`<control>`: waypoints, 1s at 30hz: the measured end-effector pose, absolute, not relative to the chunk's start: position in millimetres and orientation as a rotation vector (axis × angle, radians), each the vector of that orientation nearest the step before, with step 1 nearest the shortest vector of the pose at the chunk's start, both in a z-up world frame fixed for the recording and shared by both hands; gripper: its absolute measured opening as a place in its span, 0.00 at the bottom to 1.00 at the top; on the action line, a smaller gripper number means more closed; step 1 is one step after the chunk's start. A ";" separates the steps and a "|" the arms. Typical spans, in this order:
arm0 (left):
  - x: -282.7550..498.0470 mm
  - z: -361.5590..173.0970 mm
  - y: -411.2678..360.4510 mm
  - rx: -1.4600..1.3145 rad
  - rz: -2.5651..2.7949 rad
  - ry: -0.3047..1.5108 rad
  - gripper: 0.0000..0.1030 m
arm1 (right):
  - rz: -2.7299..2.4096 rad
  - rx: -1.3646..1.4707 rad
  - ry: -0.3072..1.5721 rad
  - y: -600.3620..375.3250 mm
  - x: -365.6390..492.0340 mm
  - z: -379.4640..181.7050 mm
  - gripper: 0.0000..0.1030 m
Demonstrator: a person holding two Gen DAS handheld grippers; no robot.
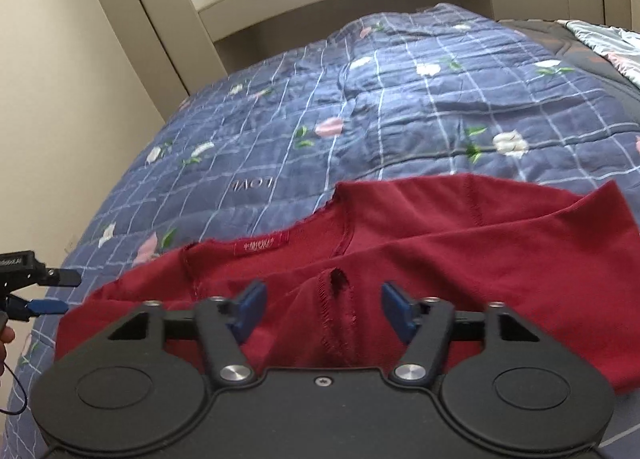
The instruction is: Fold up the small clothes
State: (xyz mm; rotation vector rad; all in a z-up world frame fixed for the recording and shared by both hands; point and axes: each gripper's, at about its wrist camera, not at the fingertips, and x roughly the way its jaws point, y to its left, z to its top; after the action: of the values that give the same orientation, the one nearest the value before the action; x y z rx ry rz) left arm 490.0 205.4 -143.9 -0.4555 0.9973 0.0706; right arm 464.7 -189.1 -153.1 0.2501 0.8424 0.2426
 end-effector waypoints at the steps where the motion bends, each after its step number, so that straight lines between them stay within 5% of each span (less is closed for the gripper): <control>1: 492.3 -146.5 205.0 -0.462 0.061 1.005 0.82 | 0.241 0.239 0.847 -187.0 464.4 -154.6 0.51; 3: 496.7 -151.6 205.2 -0.480 0.050 1.019 0.76 | 0.241 0.223 0.850 -184.8 463.5 -156.7 0.42; 6: 503.9 -159.2 205.6 -0.493 0.049 1.056 0.54 | 0.240 0.212 0.843 -184.9 462.3 -156.9 0.26; 10: 507.1 -163.9 203.8 -0.477 0.036 1.071 0.06 | 0.256 0.190 0.812 -185.2 460.3 -149.9 0.10; 18: 493.5 -139.7 209.9 -0.495 0.066 0.939 0.01 | 0.208 0.163 0.663 -201.9 446.1 -121.5 0.07; 30: 492.7 -168.8 232.1 -0.668 0.111 0.919 0.01 | 0.068 0.248 0.729 -247.8 441.4 -151.1 0.07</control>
State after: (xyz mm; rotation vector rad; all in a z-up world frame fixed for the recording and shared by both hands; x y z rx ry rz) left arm 492.7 232.1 -168.8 -0.6679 0.9187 0.1114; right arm 441.4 -247.8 -151.1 0.2477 0.7290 0.0677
